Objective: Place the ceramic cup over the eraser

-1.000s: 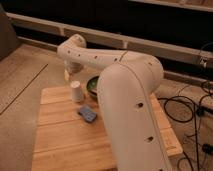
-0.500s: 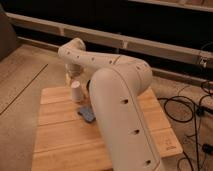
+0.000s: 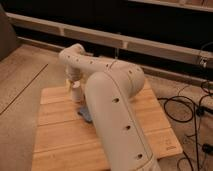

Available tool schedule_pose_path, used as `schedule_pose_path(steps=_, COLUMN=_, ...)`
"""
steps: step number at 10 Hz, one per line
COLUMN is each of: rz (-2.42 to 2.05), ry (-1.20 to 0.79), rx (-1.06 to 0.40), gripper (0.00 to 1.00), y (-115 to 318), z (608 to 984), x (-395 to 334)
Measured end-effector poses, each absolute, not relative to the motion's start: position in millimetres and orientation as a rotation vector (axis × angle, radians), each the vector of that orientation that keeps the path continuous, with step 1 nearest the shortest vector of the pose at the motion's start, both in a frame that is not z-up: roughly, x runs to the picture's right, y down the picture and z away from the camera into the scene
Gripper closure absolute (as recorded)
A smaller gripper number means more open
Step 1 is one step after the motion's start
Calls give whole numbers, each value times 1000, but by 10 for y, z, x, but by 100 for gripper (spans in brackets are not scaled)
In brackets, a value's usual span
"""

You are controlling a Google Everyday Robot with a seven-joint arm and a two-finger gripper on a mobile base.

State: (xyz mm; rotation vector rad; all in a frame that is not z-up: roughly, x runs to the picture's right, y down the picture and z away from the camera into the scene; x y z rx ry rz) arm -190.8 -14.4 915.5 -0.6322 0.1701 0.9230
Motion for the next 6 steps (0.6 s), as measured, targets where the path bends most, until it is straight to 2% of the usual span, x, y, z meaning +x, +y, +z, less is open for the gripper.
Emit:
schedule_pose_path(steps=1, rz=918, ry=165, rx=-651, gripper=39, y=-107, z=9187, x=-1971)
schedule_pose_path(steps=6, rz=904, ry=153, rx=-699, gripper=88, y=-85, z=9233, x=-2037)
